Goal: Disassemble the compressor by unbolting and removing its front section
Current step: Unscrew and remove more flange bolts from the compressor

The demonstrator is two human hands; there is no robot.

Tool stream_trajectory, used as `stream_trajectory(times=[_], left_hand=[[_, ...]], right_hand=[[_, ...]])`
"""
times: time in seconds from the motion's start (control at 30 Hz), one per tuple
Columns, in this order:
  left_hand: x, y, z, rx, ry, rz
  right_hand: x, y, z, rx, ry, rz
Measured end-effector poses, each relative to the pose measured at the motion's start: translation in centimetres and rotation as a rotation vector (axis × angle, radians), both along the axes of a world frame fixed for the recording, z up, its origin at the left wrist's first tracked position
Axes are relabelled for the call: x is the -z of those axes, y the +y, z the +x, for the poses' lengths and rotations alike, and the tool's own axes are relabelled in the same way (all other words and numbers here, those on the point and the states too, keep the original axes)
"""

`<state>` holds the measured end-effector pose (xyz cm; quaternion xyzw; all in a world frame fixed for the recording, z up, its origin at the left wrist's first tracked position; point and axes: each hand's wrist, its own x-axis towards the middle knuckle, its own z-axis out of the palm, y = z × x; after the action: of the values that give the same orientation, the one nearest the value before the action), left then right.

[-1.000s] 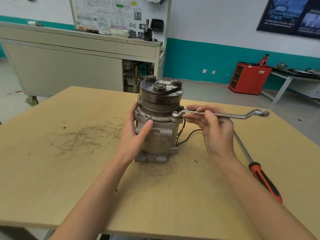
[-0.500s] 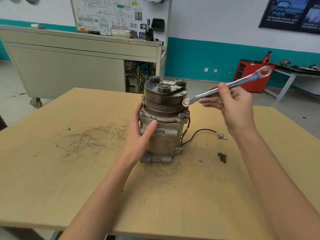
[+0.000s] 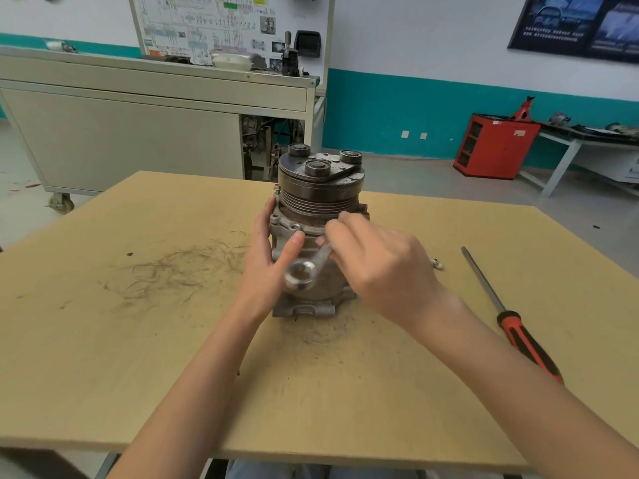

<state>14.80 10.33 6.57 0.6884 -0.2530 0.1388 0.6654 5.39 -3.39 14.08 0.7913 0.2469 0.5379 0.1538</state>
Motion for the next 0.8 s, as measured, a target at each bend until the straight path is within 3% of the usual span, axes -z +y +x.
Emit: stream_trajectory(times=[0.33, 0.5, 0.6, 0.67, 0.8], left_hand=[[0.0, -0.5, 0.1, 0.014, 0.025, -0.100], [-0.2, -0.1, -0.2, 0.052, 0.022, -0.022], [-0.4, -0.1, -0.5, 0.036, 0.032, -0.036], [-0.5, 0.0, -0.7, 0.037, 0.050, -0.003], [-0.5, 0.2, -0.7, 0.030, 0.077, 0.025]], right_hand=[[-0.3, 1.3, 0.2, 0.050, -0.073, -0.048], [-0.2, 3.1, 0.8, 0.132, -0.053, 0.033], [0.5, 0.8, 0.3, -0.032, -0.034, 0.113], [1.2, -1.6, -0.2, -0.318, 0.142, 0.409], [0.9, -5.0, 0.6, -0.830, 0.658, 1.328]])
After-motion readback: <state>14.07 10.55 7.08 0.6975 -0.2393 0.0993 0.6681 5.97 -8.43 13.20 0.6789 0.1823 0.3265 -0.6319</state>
